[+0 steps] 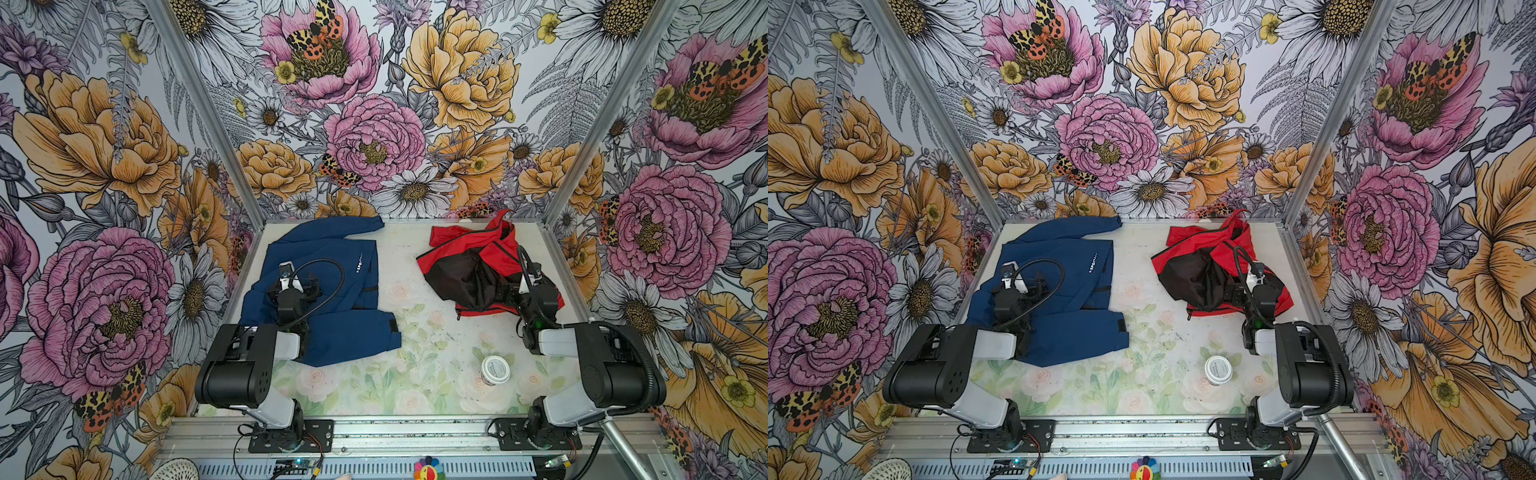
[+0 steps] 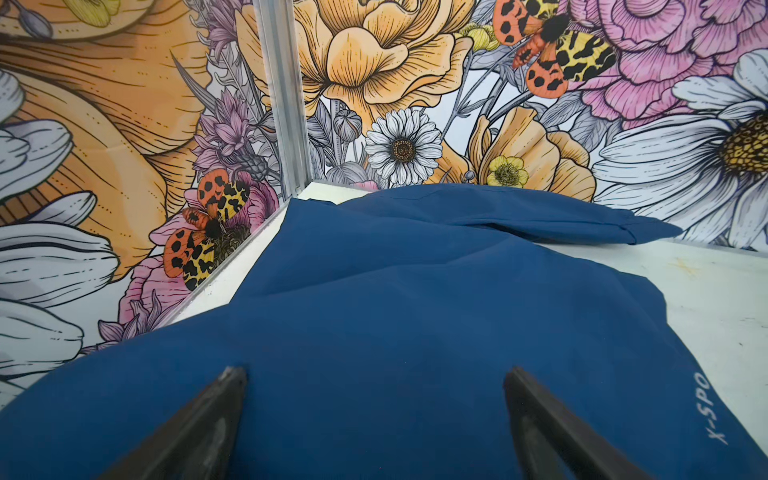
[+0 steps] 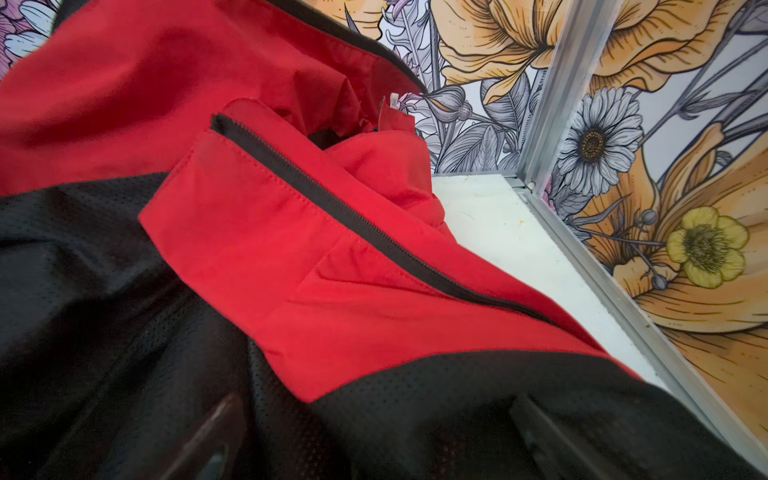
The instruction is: Pick out a specific cloth from the pile
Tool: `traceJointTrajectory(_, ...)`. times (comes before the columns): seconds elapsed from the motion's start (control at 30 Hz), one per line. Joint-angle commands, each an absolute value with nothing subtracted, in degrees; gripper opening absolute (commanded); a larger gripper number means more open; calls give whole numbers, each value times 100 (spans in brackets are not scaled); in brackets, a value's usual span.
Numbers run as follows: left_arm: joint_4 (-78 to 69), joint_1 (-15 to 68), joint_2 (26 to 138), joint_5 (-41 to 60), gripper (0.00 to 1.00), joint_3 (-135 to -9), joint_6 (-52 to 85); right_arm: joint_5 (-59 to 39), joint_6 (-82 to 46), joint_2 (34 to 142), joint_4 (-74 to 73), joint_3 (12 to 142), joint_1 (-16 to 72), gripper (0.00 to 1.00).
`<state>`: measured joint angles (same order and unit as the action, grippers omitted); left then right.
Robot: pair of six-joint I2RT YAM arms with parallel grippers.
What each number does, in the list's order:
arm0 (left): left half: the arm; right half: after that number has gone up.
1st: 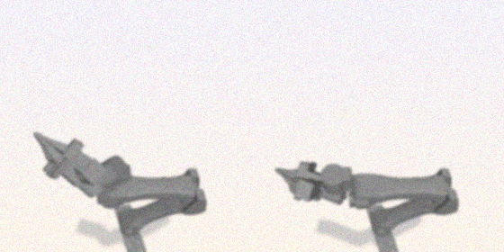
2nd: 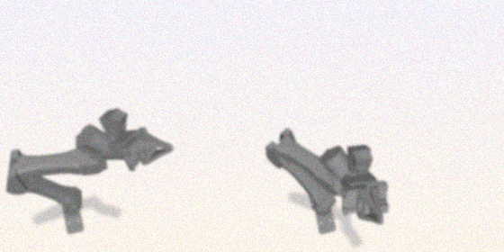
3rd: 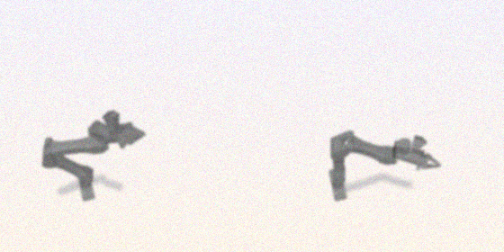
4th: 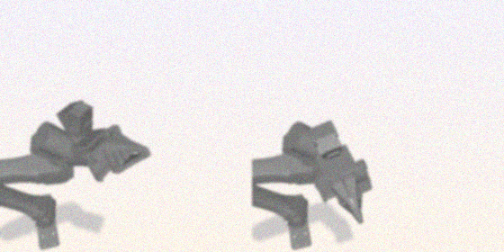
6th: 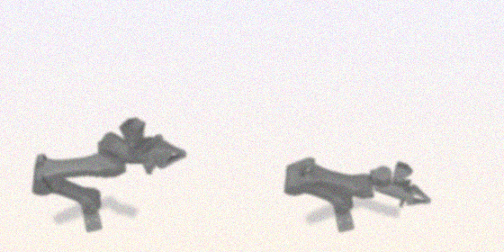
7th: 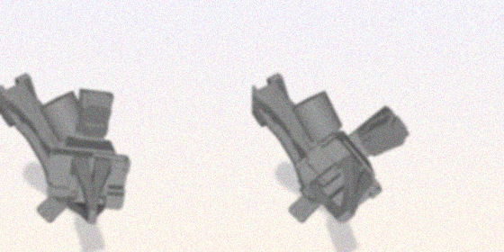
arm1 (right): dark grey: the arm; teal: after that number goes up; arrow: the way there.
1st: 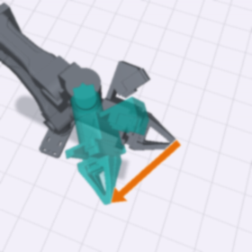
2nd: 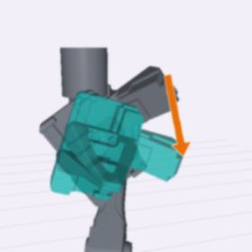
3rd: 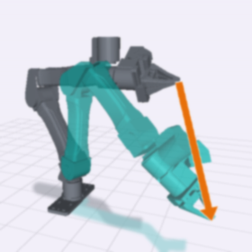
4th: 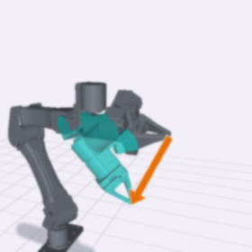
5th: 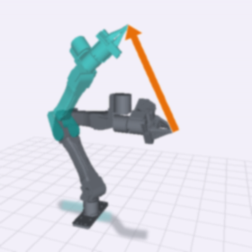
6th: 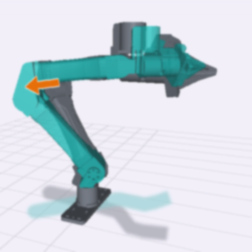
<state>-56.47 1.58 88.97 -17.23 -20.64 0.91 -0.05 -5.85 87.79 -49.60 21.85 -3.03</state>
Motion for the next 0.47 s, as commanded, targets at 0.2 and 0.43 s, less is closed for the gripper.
traceJointTrajectory(0.2,-5620,241,8911,-1605,99,-2067,-56,360,-481,8810,-5046,2225,-171,100)
traceJointTrajectory(0.43,-5485,112,8877,-1322,99,-2111,2,276,-382,8807,-5063,2206,-107,99)
